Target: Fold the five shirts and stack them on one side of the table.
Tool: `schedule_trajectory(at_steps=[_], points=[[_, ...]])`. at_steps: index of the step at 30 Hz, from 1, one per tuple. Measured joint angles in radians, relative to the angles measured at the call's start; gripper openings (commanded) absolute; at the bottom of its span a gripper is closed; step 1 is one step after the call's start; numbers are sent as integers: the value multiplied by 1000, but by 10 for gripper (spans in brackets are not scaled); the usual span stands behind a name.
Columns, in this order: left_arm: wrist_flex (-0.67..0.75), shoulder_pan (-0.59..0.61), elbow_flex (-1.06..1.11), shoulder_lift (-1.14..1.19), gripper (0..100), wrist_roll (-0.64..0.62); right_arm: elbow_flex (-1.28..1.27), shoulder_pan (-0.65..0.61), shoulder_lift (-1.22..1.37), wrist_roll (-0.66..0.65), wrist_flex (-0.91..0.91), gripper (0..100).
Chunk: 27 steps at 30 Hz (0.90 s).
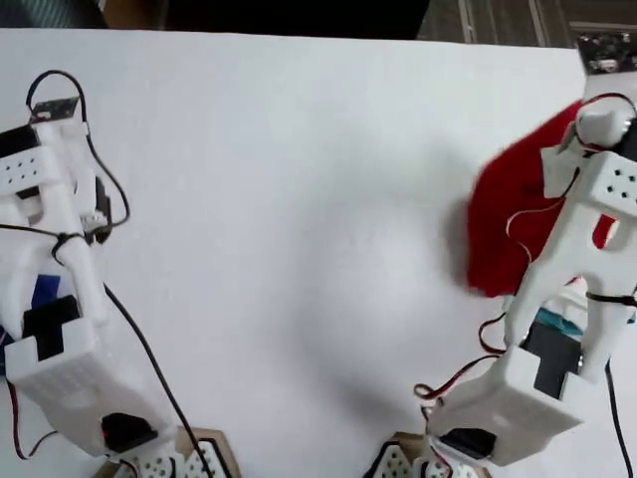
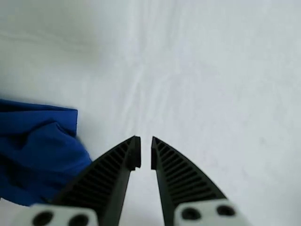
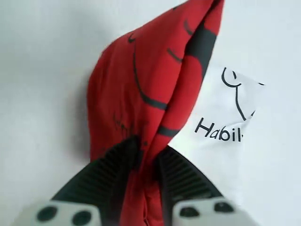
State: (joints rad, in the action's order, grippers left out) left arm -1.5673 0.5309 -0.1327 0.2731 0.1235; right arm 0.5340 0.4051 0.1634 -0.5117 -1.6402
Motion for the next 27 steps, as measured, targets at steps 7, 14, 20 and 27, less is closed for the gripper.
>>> schedule_trajectory(at_steps=[7,14,20,27], points=[[80,0,107,0,75,0,0,61,0,-6,52,21],[89,0,109,0,75,0,9,121,20,-8,124,21],[89,0,109,0,75,0,77,176,153,-9,135,21],[91,0,109,0,75,0,181,244,301,-66,135,21]])
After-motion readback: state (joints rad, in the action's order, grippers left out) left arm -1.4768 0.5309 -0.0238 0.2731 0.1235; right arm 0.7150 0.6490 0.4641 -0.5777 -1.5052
